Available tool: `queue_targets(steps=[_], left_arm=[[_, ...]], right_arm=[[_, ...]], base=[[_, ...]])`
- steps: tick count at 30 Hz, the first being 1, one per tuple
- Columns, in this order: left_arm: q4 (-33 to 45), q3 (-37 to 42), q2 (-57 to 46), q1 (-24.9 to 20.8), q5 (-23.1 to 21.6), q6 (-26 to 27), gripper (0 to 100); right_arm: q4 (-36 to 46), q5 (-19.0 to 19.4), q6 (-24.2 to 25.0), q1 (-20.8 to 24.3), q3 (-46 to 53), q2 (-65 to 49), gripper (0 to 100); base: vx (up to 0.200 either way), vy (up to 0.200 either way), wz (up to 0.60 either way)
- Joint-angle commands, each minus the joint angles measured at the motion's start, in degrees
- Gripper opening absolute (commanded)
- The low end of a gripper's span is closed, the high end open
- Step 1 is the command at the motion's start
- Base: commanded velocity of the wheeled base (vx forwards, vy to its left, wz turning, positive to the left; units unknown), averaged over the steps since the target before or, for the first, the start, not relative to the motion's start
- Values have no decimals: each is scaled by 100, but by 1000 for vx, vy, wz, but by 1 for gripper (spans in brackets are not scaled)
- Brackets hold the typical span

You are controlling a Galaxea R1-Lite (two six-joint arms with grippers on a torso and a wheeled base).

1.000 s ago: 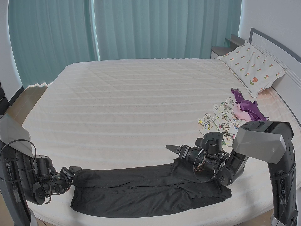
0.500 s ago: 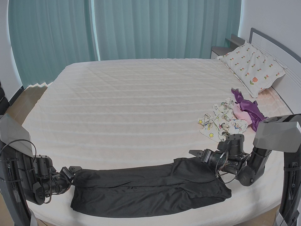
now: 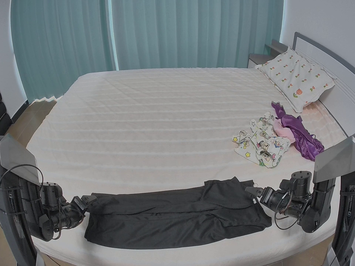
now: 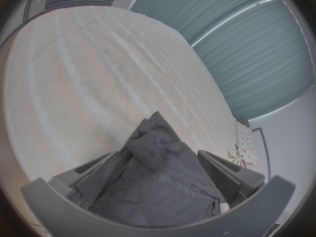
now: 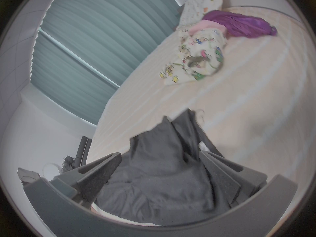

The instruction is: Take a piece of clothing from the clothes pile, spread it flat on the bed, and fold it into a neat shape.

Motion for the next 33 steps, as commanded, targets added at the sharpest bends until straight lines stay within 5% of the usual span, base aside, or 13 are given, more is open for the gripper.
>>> queue_targets(steps=[1,7,14,31,32,33], left_arm=[[-1,29,10,-7,7,19,100],[-1,293,1,-25,192,72,100],[8,486,256,-33,710,766,100],[78,486,634,-570,983,1478,100],[87,486,669,-605,1009,1505,0],[87,486,687,-614,1044,1505,0]], right_arm=[[-78,5,163,-9,147,235,100],[-78,5,453,43,165,243,100],[-78,5,471,-1,165,279,100],[-78,5,462,17,165,243,100],[-78,5,462,17,174,243,100],[-78,5,471,17,174,252,100]], base=[[0,0,0],[0,0,0],[0,0,0],[0,0,0],[0,0,0],[0,0,0]])
